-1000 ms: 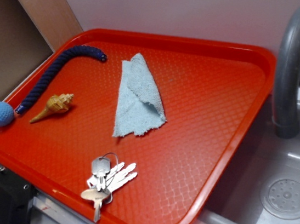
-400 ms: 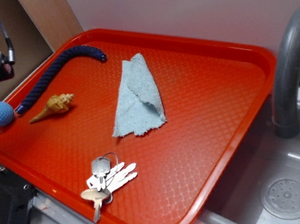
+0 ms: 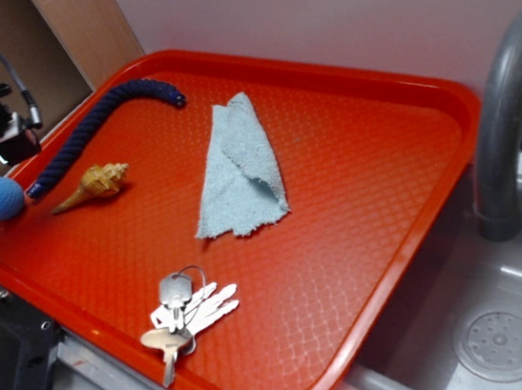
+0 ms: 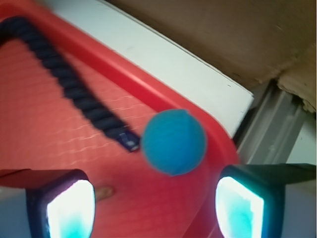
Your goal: Grab the blue ball.
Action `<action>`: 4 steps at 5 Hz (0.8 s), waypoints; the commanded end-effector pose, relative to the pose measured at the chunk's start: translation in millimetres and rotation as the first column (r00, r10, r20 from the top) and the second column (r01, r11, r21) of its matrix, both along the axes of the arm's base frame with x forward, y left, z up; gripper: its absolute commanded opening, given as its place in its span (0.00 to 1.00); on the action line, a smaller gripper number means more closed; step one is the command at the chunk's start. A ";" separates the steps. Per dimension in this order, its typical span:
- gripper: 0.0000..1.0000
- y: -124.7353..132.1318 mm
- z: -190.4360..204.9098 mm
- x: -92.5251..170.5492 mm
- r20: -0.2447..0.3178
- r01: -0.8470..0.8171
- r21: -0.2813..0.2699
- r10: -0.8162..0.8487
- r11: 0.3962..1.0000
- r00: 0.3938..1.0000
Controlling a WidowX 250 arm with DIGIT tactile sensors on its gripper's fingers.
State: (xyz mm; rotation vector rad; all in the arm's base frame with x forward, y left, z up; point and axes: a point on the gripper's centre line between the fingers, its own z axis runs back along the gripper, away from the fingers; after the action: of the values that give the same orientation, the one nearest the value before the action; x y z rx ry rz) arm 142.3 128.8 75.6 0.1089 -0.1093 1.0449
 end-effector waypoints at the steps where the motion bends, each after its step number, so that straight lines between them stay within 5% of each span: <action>1: 1.00 23.7 -6.2 -5.5 0.065 -0.023 0.028 0.021 0.999 0.998; 2: 1.00 30.7 -12.6 9.5 0.077 0.080 0.047 -0.083 0.996 0.994; 3: 1.00 32.4 -20.5 14.1 0.033 0.118 0.068 -0.121 0.991 0.992; 4: 0.00 33.4 -26.8 11.5 0.035 0.101 0.092 -0.104 0.991 0.994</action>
State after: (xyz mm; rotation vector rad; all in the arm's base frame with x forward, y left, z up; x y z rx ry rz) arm 161.1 162.7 47.1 0.1597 -0.1752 0.9327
